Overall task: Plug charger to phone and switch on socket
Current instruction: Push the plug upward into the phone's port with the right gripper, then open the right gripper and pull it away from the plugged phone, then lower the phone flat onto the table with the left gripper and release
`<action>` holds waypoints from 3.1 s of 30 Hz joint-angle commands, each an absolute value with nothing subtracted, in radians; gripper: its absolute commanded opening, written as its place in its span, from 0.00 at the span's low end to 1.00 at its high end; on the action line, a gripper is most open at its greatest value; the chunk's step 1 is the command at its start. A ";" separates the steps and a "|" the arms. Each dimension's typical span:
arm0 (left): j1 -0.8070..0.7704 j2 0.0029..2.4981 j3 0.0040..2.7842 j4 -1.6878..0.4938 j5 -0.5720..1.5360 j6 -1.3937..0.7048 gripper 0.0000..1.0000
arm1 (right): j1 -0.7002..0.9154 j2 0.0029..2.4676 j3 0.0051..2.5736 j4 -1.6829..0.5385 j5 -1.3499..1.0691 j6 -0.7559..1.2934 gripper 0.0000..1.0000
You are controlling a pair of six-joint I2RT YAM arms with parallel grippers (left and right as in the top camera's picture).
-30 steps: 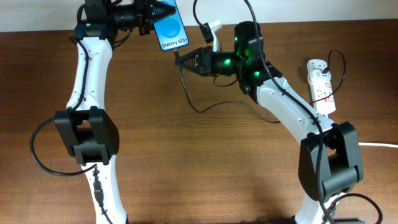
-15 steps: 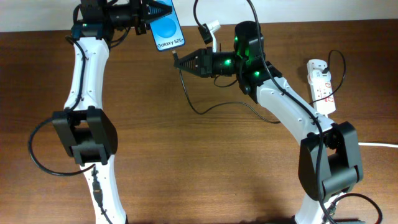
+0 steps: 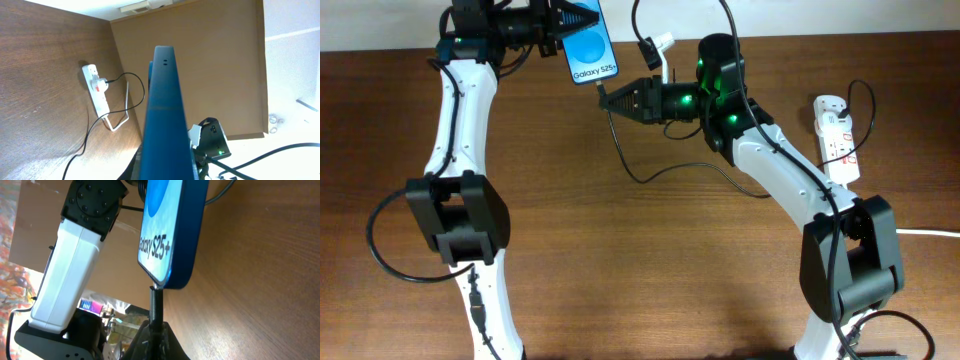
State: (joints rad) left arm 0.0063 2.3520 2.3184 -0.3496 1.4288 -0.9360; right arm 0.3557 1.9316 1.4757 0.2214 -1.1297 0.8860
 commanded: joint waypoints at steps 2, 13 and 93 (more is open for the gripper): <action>0.000 2.356 2.325 -0.341 1.463 -0.939 0.00 | 0.356 1.937 1.469 0.229 -1.149 0.877 0.04; 0.000 2.356 2.325 -0.340 1.470 -0.938 0.00 | 0.339 1.937 1.469 0.267 -1.168 0.899 0.04; -0.143 2.467 2.074 -0.915 0.613 -0.144 0.00 | 0.112 1.936 1.470 -0.599 -0.750 0.265 0.64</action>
State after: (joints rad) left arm -0.1448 2.4496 2.0716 -0.9134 0.6079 -0.1638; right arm 0.1066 1.9373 1.4689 -0.5938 -0.7620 0.2836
